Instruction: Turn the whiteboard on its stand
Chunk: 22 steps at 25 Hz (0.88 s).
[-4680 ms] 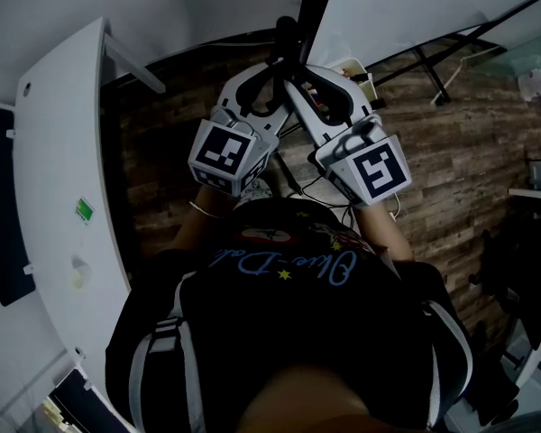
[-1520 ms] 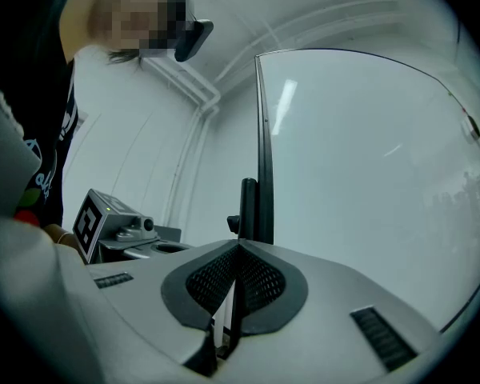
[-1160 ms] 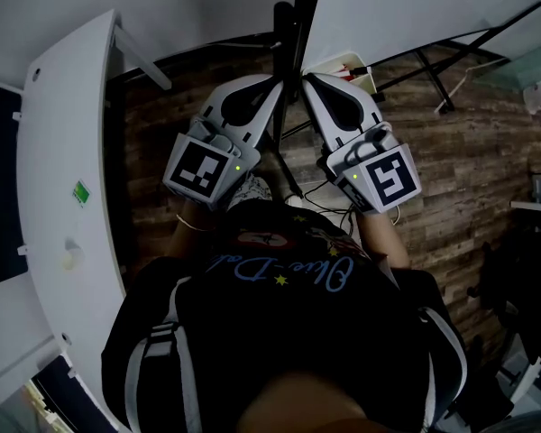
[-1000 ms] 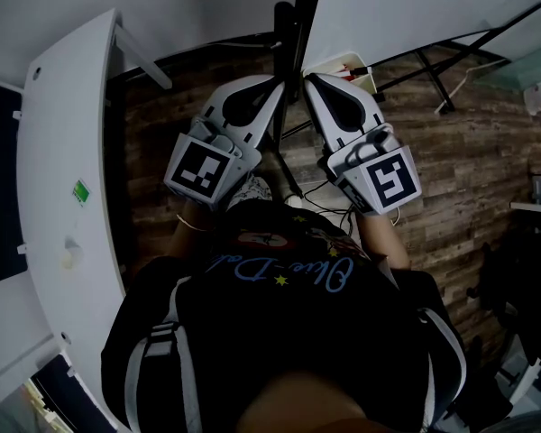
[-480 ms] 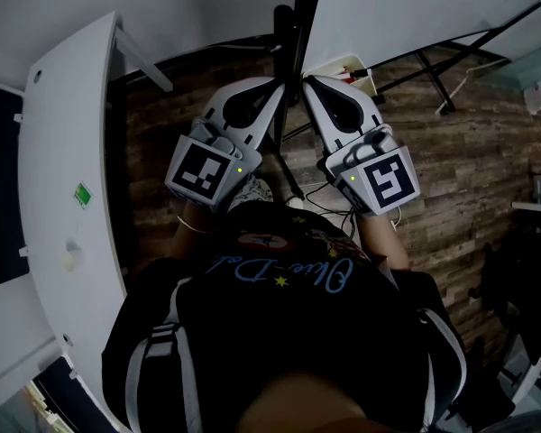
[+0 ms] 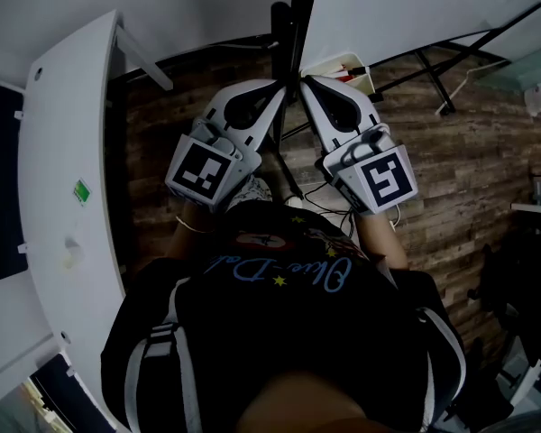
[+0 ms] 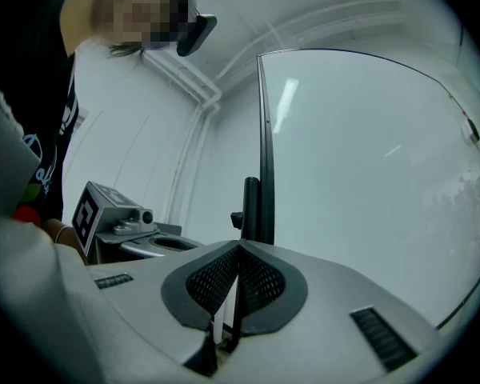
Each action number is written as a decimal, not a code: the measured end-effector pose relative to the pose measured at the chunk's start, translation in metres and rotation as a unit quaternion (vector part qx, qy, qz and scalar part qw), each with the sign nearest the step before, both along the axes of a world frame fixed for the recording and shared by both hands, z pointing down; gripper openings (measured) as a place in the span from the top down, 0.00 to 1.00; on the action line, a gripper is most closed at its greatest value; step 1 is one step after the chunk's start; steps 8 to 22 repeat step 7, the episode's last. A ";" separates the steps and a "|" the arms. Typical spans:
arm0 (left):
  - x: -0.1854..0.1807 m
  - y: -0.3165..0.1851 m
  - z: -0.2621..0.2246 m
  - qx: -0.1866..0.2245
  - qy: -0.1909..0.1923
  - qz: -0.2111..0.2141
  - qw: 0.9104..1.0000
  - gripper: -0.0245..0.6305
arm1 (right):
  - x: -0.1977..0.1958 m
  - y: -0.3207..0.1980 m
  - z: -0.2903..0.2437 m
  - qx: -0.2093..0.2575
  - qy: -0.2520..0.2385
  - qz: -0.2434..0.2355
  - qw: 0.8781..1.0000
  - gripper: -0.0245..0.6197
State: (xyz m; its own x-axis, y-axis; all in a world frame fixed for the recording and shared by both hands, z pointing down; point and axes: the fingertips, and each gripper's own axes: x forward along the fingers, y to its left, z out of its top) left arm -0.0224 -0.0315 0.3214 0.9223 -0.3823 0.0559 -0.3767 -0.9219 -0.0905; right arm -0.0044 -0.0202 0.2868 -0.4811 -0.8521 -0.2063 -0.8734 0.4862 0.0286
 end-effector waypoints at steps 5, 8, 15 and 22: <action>0.000 0.001 0.001 0.001 0.005 -0.007 1.000 0.94 | 0.004 0.002 0.010 -0.024 0.021 0.010 0.999 0.91; 0.000 0.003 0.001 0.001 0.006 -0.010 1.000 0.94 | 0.004 0.004 0.008 -0.021 0.015 0.007 1.000 0.91; 0.000 0.003 0.001 0.001 0.006 -0.010 1.000 0.94 | 0.004 0.004 0.008 -0.021 0.015 0.007 1.000 0.91; 0.000 0.003 0.001 0.001 0.006 -0.010 1.000 0.94 | 0.004 0.004 0.008 -0.021 0.015 0.007 1.000 0.91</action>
